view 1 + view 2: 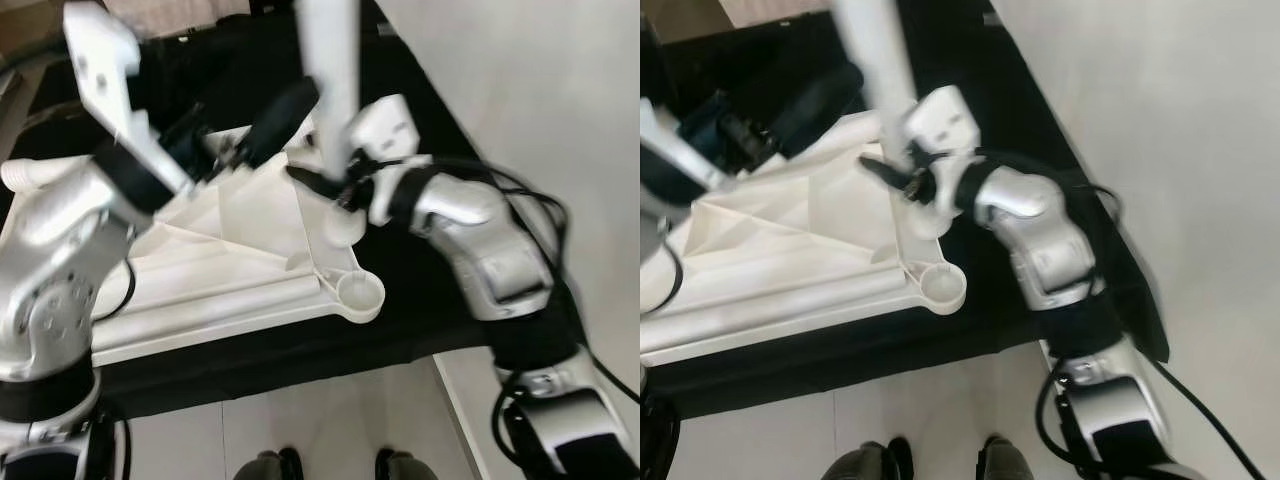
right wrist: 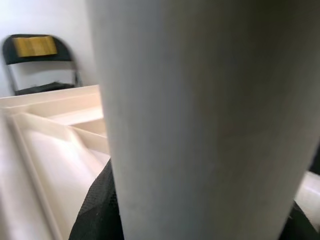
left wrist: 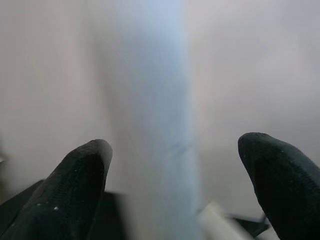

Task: Building children table

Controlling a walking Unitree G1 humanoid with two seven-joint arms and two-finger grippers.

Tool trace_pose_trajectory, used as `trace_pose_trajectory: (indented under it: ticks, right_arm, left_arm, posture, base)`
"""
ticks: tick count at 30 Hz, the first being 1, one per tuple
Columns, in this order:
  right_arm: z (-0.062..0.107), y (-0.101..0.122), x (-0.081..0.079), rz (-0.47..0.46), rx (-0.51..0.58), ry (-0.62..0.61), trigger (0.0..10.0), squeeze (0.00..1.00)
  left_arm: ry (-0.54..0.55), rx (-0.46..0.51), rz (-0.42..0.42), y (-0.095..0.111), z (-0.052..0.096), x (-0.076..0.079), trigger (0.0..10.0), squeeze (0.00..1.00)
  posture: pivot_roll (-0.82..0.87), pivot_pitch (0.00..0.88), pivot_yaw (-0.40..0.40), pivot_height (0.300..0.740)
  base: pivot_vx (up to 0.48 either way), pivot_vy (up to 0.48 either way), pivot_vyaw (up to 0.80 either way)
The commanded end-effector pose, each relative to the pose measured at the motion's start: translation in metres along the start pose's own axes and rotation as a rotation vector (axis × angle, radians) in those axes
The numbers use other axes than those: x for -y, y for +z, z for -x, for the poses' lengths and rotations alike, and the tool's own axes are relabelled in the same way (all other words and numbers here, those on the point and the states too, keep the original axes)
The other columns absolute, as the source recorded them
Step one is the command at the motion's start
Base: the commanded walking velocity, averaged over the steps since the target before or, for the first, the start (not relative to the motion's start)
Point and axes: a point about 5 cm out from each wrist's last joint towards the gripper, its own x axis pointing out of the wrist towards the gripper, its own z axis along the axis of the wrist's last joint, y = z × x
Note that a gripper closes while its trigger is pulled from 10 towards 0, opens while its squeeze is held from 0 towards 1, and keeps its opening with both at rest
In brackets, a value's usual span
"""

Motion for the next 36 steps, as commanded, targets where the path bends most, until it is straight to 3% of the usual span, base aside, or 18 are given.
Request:
trace_pose_trajectory:
  ticks: [1, 4, 8, 9, 10, 11, 16, 19, 23, 31, 35, 36]
  right_arm:
    - [-0.006, 0.007, -0.003, 0.047, 0.02, 0.014, 10.0, 0.0]
    - [-0.011, 0.009, -0.006, 0.062, 0.028, 0.025, 10.0, 0.0]
    - [-0.018, 0.014, -0.01, 0.079, 0.06, 0.045, 10.0, 0.0]
    - [-0.019, 0.015, -0.011, 0.083, 0.066, 0.046, 10.0, 0.0]
    - [-0.019, 0.015, -0.011, 0.083, 0.066, 0.046, 10.0, 0.0]
    - [-0.02, 0.015, -0.011, 0.086, 0.067, 0.042, 10.0, 0.0]
    - [-0.023, 0.008, -0.007, 0.089, 0.027, -0.014, 10.0, 0.0]
    - [-0.024, 0.006, -0.005, 0.081, 0.013, -0.032, 10.0, 0.0]
    - [-0.028, -0.007, -0.01, 0.012, -0.045, -0.064, 10.0, 0.0]
    - [-0.032, -0.016, -0.014, -0.029, -0.075, -0.086, 10.0, 0.0]
    - [-0.035, -0.019, -0.015, -0.054, -0.082, -0.103, 10.0, 0.0]
    - [-0.036, -0.021, -0.015, -0.081, -0.081, -0.103, 10.0, 1.0]
  left_arm:
    - [-0.023, 0.003, -0.008, -0.001, -0.005, 0.001, 10.0, 0.0]
    - [-0.042, 0.024, -0.003, 0.002, -0.012, 0.001, 10.0, 0.0]
    - [-0.012, 0.019, -0.035, 0.009, -0.023, -0.01, 10.0, 0.0]
    - [0.024, 0.021, -0.052, 0.012, -0.025, -0.016, 1.1, 0.0]
    - [0.024, 0.021, -0.052, 0.012, -0.025, -0.016, 1.1, 0.0]
    - [0.049, 0.028, -0.064, 0.017, -0.027, -0.019, 0.0, 0.0]
    - [0.073, 0.066, -0.095, 0.046, -0.019, -0.023, 0.0, 0.0]
    - [0.076, 0.063, -0.087, 0.045, -0.022, -0.029, 0.0, 0.0]
    - [0.005, 0.048, 0.02, 0.032, -0.029, -0.036, 0.0, 0.0]
    - [-0.041, 0.04, 0.079, 0.025, -0.028, -0.035, 0.0, 0.0]
    - [-0.041, 0.02, 0.104, 0.006, -0.034, -0.033, 0.0, 0.0]
    - [-0.041, 0.015, 0.11, 0.0, -0.037, -0.031, 0.0, 0.0]
  posture:
    - [0.01, 0.11, 0.086, 0.74]
    - [0.01, 0.104, 0.088, 0.74]
    - [0.01, 0.093, 0.094, 0.74]
    - [0.01, 0.093, 0.095, 0.74]
    - [0.01, 0.093, 0.095, 0.74]
    - [0.02, 0.091, 0.096, 0.74]
    - [0.02, 0.087, 0.103, 0.74]
    - [0.02, 0.087, 0.104, 0.74]
    - [0.01, 0.085, 0.103, 0.74]
    - [0.01, 0.083, 0.103, 0.74]
    - [0.02, 0.081, 0.105, 0.74]
    - [0.02, 0.081, 0.105, 0.74]
  base:
    - [0.0, 0.0, 0.0]
    - [0.0, 0.0, 0.0]
    - [0.0, 0.0, 0.0]
    - [0.0, 0.0, 0.0]
    - [0.0, 0.0, 0.0]
    - [0.0, 0.0, 0.0]
    - [0.0, 0.0, 0.0]
    - [0.0, 0.0, 0.0]
    - [0.0, 0.0, 0.0]
    - [0.0, 0.0, 0.0]
    - [0.0, 0.0, 0.0]
    - [0.0, 0.0, 0.0]
